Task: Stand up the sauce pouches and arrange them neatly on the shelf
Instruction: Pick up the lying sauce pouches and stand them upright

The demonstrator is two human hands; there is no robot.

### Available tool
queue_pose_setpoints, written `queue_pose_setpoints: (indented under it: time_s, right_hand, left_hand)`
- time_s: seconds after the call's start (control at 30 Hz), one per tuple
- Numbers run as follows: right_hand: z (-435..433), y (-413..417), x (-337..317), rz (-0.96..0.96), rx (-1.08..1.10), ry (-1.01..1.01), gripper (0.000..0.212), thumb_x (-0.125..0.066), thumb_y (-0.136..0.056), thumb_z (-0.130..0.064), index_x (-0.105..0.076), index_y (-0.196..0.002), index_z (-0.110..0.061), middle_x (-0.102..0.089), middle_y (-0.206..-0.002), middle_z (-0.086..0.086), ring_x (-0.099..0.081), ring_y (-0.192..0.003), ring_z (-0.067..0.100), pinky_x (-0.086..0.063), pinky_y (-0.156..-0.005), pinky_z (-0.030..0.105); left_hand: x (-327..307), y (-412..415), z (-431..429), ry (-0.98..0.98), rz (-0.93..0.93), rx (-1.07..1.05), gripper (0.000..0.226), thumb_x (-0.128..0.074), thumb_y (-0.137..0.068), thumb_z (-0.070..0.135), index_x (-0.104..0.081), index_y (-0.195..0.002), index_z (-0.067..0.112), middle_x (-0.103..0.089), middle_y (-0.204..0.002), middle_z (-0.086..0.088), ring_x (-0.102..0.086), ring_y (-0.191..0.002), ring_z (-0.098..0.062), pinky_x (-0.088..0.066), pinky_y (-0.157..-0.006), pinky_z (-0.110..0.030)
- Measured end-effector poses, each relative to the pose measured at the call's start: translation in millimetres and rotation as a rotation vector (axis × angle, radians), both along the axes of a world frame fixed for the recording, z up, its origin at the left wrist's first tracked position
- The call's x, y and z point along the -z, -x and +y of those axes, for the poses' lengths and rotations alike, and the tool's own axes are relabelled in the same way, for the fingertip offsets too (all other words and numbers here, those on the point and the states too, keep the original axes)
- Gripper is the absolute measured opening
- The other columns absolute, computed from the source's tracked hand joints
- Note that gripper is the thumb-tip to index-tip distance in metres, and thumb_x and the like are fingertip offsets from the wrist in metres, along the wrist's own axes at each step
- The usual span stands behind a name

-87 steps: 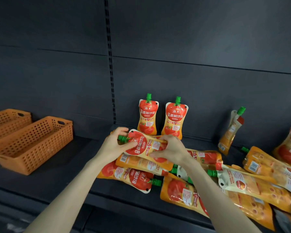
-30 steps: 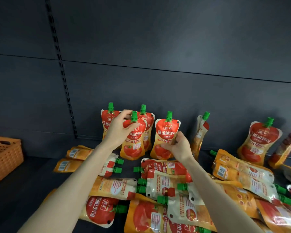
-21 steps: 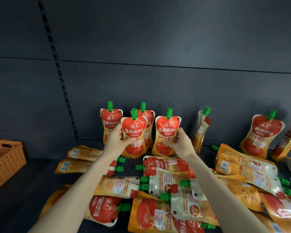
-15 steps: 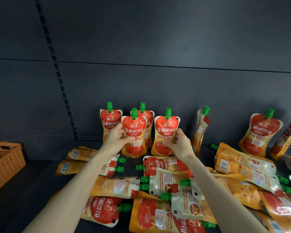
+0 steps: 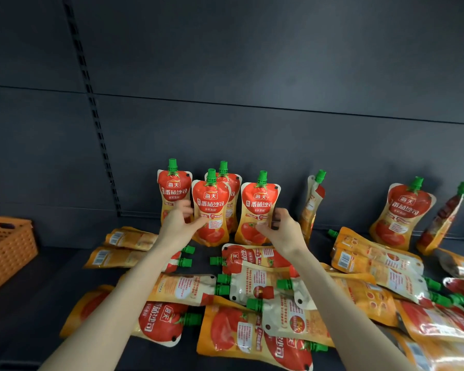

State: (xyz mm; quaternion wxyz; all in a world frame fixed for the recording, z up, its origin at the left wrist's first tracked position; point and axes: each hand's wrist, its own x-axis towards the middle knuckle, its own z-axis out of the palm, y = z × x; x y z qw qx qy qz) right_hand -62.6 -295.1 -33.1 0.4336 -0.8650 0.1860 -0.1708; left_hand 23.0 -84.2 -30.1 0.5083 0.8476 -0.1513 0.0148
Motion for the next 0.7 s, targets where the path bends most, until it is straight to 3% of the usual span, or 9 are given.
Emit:
queue_pose_setpoints:
  time_s: [0.2,0.33,0.5,0.6,0.7]
  right_hand:
    - [17,33,2,-0.103,-0.038,0.039,0.035,-0.062,-0.089,-0.027,-0.052,-0.122,-0.017,-0.059,-0.121,-0.001,-0.057,-0.11,0.015,-0.052,-0.085,0.027]
    - [47,37,1,-0.111,-0.138,0.093,0.021,-0.059,-0.091,-0.025,-0.06,-0.111,-0.017,-0.06,-0.101,-0.009,-0.057,-0.095,0.006,-0.044,-0.071,0.01]
    - [94,23,8,-0.094,-0.29,0.078,0.009,-0.061,-0.09,-0.021,-0.064,-0.098,-0.016,-0.066,-0.096,-0.005,-0.061,-0.094,0.008,-0.048,-0.074,0.014]
    - [122,8,14,-0.025,-0.35,0.08,0.018,-0.061,-0.091,-0.024,-0.064,-0.105,-0.014,-0.066,-0.103,-0.002,-0.058,-0.094,0.006,-0.043,-0.072,0.007]
    - [145,-8,18,0.069,-0.376,0.128,0.029,-0.064,-0.088,-0.03,-0.063,-0.111,-0.012,-0.064,-0.109,-0.002,-0.057,-0.097,0.008,-0.044,-0.077,0.013]
  left_hand:
    - [2,46,38,-0.065,-0.169,0.049,0.03,-0.065,-0.085,0.02,-0.059,-0.114,0.017,-0.06,-0.114,0.005,-0.055,-0.103,-0.007,-0.043,-0.087,-0.022]
    - [8,56,73,-0.116,-0.213,0.014,0.018,-0.064,-0.087,0.023,-0.063,-0.104,0.022,-0.063,-0.103,0.012,-0.056,-0.1,-0.004,-0.043,-0.082,-0.018]
    - [10,43,118,-0.155,-0.23,0.006,0.015,-0.064,-0.086,0.023,-0.064,-0.098,0.032,-0.064,-0.1,0.02,-0.057,-0.097,0.006,-0.041,-0.08,-0.009]
    - [14,24,133,-0.218,-0.215,0.034,0.016,-0.065,-0.085,0.028,-0.064,-0.102,0.028,-0.063,-0.104,0.012,-0.056,-0.096,0.001,-0.043,-0.083,-0.017]
    - [17,-3,143,-0.342,-0.148,0.112,0.033,-0.062,-0.086,0.036,-0.06,-0.114,0.02,-0.058,-0.116,0.007,-0.054,-0.106,-0.011,-0.041,-0.09,-0.028]
